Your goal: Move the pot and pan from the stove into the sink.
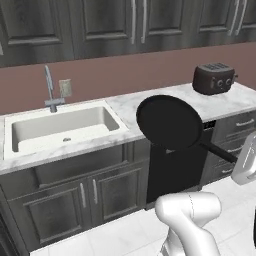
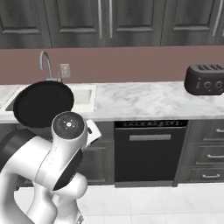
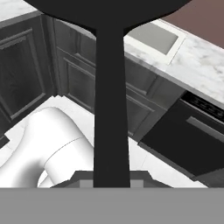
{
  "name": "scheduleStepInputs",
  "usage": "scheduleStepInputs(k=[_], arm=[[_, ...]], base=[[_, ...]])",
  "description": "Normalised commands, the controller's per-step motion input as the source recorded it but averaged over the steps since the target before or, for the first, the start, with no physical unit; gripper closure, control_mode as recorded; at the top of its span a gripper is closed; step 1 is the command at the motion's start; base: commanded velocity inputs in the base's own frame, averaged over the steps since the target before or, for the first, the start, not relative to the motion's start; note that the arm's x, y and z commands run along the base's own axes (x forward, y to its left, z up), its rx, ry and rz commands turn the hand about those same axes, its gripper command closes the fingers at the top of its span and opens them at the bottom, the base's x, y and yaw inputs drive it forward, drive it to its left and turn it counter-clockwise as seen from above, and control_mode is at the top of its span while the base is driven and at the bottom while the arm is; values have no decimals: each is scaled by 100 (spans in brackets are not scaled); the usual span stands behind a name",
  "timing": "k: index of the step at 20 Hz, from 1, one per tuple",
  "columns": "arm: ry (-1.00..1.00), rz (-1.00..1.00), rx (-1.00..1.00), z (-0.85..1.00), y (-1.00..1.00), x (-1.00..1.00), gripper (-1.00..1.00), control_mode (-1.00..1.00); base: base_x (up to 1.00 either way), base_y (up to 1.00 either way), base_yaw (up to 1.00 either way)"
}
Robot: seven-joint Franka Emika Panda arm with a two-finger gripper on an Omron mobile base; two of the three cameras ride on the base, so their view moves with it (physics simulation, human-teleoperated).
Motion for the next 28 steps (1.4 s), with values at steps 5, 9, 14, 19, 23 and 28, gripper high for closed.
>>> scheduleStepInputs(k=[5, 9, 14, 19, 23, 28], arm=[[0, 0, 0, 0, 0, 0, 100, 100], [0, 0, 0, 0, 0, 0, 100, 100], [0, 0, 0, 0, 0, 0, 100, 100], [0, 0, 0, 0, 0, 0, 100, 100], [0, 0, 0, 0, 0, 0, 100, 100], [0, 0, 0, 0, 0, 0, 100, 100]], base=[[-10, -2, 16], [0, 1, 0], [0, 38, 4], [0, 56, 6], [0, 7, 0], [1, 0, 0]])
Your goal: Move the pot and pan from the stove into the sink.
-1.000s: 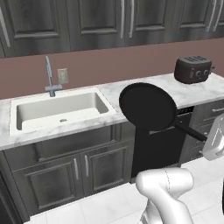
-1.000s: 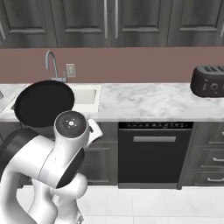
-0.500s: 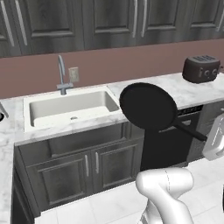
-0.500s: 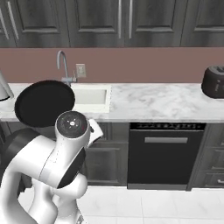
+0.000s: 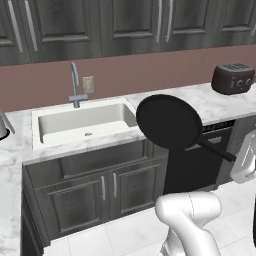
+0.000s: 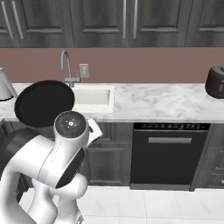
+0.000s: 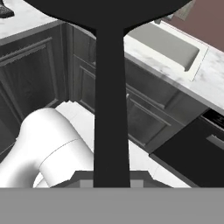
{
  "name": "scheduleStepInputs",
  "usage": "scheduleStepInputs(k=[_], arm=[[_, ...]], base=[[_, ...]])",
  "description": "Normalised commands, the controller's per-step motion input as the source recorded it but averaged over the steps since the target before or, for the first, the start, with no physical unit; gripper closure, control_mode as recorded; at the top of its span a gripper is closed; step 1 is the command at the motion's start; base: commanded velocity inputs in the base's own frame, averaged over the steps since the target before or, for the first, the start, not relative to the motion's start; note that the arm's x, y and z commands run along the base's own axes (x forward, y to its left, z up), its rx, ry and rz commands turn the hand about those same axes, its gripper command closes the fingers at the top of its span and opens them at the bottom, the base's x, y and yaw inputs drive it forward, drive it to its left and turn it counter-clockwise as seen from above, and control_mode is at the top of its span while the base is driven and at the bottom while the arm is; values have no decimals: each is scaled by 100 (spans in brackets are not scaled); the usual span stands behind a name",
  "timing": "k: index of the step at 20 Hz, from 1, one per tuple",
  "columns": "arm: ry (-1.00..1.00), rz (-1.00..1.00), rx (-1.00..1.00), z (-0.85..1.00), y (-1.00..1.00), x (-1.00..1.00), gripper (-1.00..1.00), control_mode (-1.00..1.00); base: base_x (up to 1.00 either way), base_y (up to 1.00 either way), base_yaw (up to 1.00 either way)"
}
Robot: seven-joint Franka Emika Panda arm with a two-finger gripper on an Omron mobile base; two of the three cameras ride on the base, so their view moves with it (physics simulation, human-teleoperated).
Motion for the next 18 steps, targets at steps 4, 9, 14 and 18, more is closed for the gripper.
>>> scheduleStepInputs(k=[4, 9, 14, 18], arm=[[0, 0, 0, 0, 0, 0, 100, 100], [0, 0, 0, 0, 0, 0, 100, 100], [0, 0, 0, 0, 0, 0, 100, 100], [0, 0, 0, 0, 0, 0, 100, 100]], base=[[29, 11, 0], [43, 14, 0], [47, 15, 0], [47, 13, 0]])
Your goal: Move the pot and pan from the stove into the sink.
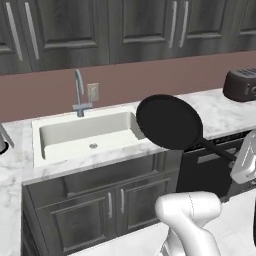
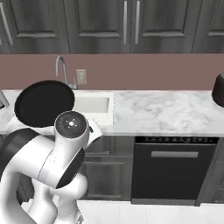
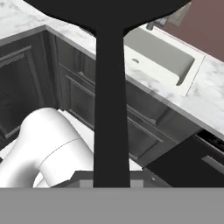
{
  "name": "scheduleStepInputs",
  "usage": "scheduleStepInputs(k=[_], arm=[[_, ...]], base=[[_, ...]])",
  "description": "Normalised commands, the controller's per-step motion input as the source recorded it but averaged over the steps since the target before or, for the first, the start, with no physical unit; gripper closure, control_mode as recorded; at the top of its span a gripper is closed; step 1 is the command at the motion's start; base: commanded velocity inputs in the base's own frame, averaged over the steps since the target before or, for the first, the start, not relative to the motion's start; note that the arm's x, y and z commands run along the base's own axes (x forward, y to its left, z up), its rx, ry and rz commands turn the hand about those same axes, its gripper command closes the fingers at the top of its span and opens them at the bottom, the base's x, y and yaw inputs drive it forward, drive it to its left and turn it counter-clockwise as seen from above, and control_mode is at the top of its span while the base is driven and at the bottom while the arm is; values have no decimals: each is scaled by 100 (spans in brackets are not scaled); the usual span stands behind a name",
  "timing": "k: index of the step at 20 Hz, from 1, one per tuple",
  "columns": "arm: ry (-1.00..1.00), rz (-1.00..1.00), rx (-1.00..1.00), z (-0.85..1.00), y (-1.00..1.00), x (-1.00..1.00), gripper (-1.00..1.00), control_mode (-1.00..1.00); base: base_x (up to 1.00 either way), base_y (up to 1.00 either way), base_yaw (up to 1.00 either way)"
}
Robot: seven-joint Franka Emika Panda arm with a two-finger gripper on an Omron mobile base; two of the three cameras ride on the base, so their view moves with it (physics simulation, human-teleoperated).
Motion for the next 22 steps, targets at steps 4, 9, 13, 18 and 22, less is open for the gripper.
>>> scheduleStepInputs(k=[4, 9, 13, 18, 22], arm=[[0, 0, 0, 0, 0, 0, 100, 100], [0, 0, 0, 0, 0, 0, 100, 100], [0, 0, 0, 0, 0, 0, 100, 100], [0, 0, 0, 0, 0, 0, 100, 100], [0, 0, 0, 0, 0, 0, 100, -100]], base=[[50, 8, 0], [55, 7, -1], [50, 9, -3], [45, 10, -3], [3, 2, -1]])
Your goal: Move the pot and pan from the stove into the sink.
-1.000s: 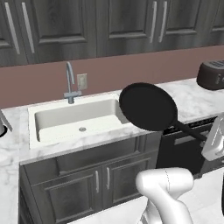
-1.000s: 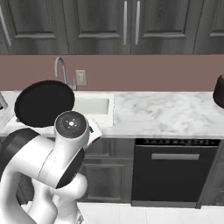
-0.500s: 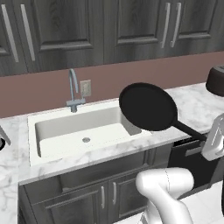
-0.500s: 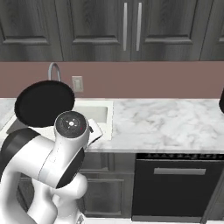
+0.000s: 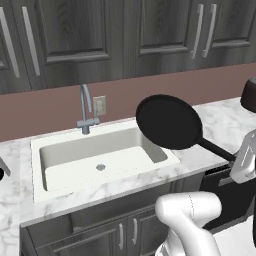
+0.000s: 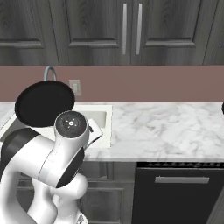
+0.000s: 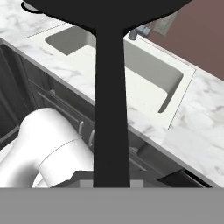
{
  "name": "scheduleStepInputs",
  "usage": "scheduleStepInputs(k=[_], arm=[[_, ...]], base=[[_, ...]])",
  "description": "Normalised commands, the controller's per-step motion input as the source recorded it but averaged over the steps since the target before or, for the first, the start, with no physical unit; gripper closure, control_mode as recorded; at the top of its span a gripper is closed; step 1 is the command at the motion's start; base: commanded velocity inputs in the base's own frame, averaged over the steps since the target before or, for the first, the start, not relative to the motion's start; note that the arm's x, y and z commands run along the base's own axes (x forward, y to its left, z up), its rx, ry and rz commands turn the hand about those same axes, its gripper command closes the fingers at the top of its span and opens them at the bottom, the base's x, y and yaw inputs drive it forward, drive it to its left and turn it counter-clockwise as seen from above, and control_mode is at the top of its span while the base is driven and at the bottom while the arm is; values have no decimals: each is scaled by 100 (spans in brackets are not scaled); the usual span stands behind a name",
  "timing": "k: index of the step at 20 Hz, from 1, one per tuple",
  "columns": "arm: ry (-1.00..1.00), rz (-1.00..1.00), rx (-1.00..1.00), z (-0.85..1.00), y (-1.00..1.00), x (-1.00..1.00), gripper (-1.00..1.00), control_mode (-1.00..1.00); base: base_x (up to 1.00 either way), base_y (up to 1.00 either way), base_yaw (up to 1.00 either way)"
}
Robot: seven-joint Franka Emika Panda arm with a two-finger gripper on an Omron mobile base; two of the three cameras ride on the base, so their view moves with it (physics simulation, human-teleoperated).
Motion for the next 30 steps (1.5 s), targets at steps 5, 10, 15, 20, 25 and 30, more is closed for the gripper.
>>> scheduleStepInputs(k=[5, 10, 15, 20, 25, 30], arm=[[0, 0, 0, 0, 1, 3, 100, -100], [3, 0, -1, 0, 16, 25, 100, -100], [9, -1, -2, 0, 25, 31, 100, -100], [13, 0, -4, -3, 22, 37, 100, -100], [15, 0, -8, -8, 21, 41, 100, -100], [16, 0, -9, -12, 20, 39, 100, -100]], base=[[0, 0, 0], [0, 0, 0], [0, 0, 0], [0, 0, 0], [0, 0, 0], [0, 0, 0]])
